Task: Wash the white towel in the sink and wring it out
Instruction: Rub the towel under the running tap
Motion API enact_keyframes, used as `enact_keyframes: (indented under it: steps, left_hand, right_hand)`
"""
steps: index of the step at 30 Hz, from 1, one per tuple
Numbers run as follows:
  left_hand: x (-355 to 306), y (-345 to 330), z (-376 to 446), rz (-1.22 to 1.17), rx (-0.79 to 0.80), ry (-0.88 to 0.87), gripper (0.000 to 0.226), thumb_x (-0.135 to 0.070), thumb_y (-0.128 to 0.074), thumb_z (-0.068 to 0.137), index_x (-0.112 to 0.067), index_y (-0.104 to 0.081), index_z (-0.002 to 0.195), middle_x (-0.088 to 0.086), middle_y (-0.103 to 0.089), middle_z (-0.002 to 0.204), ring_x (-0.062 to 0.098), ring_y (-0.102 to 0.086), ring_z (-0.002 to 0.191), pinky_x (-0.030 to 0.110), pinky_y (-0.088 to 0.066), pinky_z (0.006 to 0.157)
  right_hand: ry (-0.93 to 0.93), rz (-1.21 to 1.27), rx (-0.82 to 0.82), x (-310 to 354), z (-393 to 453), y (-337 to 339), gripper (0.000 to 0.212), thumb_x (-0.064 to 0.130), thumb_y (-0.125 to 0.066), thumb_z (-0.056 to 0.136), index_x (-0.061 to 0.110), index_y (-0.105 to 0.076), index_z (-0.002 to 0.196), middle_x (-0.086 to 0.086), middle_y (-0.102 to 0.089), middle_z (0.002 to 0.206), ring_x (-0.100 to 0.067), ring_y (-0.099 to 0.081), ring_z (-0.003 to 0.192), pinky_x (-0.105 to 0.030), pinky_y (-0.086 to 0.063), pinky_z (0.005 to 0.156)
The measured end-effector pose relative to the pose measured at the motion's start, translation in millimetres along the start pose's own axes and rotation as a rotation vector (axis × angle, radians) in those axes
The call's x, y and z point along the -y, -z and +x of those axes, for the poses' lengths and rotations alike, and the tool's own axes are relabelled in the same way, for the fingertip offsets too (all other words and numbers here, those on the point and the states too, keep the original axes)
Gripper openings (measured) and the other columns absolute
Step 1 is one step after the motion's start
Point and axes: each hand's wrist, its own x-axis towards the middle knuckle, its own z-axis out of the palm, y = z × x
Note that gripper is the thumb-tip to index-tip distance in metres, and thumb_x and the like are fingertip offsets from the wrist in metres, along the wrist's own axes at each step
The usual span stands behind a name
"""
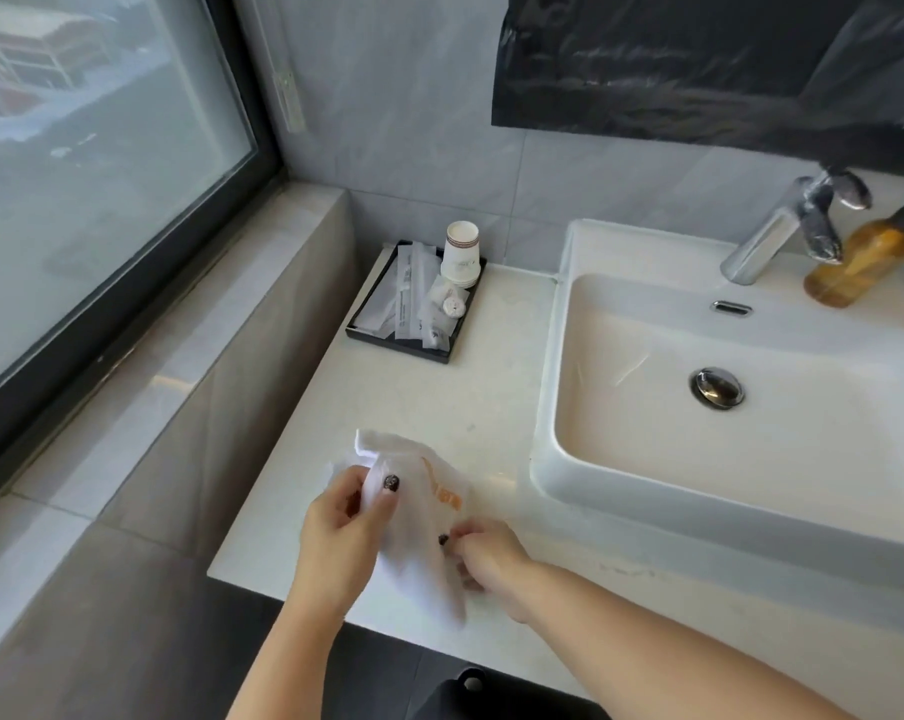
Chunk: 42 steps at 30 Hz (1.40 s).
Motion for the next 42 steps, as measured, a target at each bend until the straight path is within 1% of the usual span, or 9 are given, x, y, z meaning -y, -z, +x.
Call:
enact_keyframes:
  steps: [5,10,14,18,24,27,33,36,42]
  left_hand:
    - [-69.1,-41.2,1.8,-0.321,0.082,-0.089,0.011,-0.022,-0.068,0.086,-0.011,-0.071,0.088,0.021,-0.068,0.090,0.021,-0.062,0.083,0.034,-0.045,0.080]
    - [-144.3,-112.0,-1.4,-0.517,0.250,-0.197,0.012,-0.016,-0.062,0.092,-0.011,-0.072,0.089,0.008,-0.066,0.085,0.019,-0.059,0.082,0.032,-0.044,0.080]
    - [-205.1,-163.8,-16.0,-0.566,0.398,-0.397,0.024,-0.012,-0.062,0.083,-0.010,-0.072,0.105,0.008,-0.069,0.096,0.020,-0.062,0.094,0.031,-0.048,0.088]
    - [-246.0,-209.6,-24.9,-0.436,0.289,-0.619,0.017,-0.003,-0.065,0.092,-0.009,-0.070,0.107,0.005,-0.074,0.101,0.015,-0.067,0.095,0.024,-0.054,0.085]
    - [-202.2,-265.8,-2.4,0.093,-0.014,-0.531,0.015,-0.020,-0.072,0.089,-0.032,-0.068,0.082,-0.021,-0.071,0.076,-0.005,-0.064,0.073,0.010,-0.045,0.065]
    - [-152.6,-303.9,-9.5,0.032,0.032,-0.295,0.015,-0.016,-0.073,0.088,-0.024,-0.074,0.075,-0.011,-0.071,0.067,-0.002,-0.061,0.061,0.009,-0.041,0.057]
    - [-118.7,-348.4,-33.3,-0.312,0.321,0.173,0.007,-0.013,-0.060,0.087,-0.008,-0.058,0.082,0.011,-0.032,0.078,0.023,-0.031,0.073,0.029,-0.027,0.062]
    - [-126.1,-343.8,-32.5,-0.394,0.452,0.117,0.016,0.000,-0.051,0.087,0.010,-0.061,0.095,0.017,-0.045,0.085,0.024,-0.040,0.085,0.030,-0.037,0.078]
    - [-153.4,-331.4,-26.1,-0.392,0.406,-0.017,0.029,-0.017,-0.071,0.070,-0.007,-0.078,0.097,0.020,-0.073,0.104,0.027,-0.066,0.095,0.039,-0.046,0.096]
  right_hand:
    - [0.056,0.422,0.107,23.9,-42.7,40.7,0.026,0.015,-0.044,0.090,0.012,-0.069,0.083,-0.002,-0.069,0.081,-0.021,-0.062,0.076,-0.026,-0.044,0.067]
    - [0.260,0.778,0.121,55.0,-81.9,119.0,0.038,0.026,-0.057,0.089,0.002,-0.070,0.114,-0.019,-0.066,0.122,-0.032,-0.064,0.113,-0.042,-0.043,0.103]
    - [0.518,0.932,0.075,69.6,-126.4,195.1,0.032,0.020,-0.055,0.092,0.001,-0.069,0.114,-0.016,-0.067,0.115,-0.025,-0.062,0.104,-0.039,-0.044,0.094]
    - [0.761,0.973,-0.145,69.0,-159.0,273.4,0.025,0.006,-0.054,0.093,0.002,-0.061,0.117,-0.016,-0.069,0.106,-0.022,-0.065,0.093,-0.036,-0.047,0.079]
    - [0.770,0.459,-0.654,17.3,-141.4,379.4,0.021,-0.001,-0.062,0.087,0.019,-0.063,0.095,0.001,-0.072,0.092,-0.015,-0.064,0.085,-0.032,-0.047,0.075]
    - [0.576,0.213,-0.767,-22.6,-112.4,395.7,0.025,0.000,-0.063,0.082,0.023,-0.063,0.091,0.009,-0.068,0.099,-0.018,-0.065,0.100,-0.032,-0.048,0.081]
    - [0.643,-0.142,-0.450,-55.5,-94.0,351.3,0.024,0.022,-0.073,0.081,0.030,-0.060,0.099,0.015,-0.064,0.105,0.002,-0.059,0.097,-0.010,-0.045,0.079]
    - [0.709,-0.069,-0.488,-41.5,-93.3,338.6,0.026,0.031,-0.078,0.078,0.028,-0.060,0.097,0.014,-0.066,0.098,0.005,-0.060,0.092,-0.011,-0.046,0.076]
    - [0.873,-0.168,-0.600,-2.4,-112.2,338.2,0.009,0.028,-0.068,0.087,0.033,-0.064,0.080,0.013,-0.071,0.082,0.000,-0.066,0.081,-0.018,-0.051,0.073]
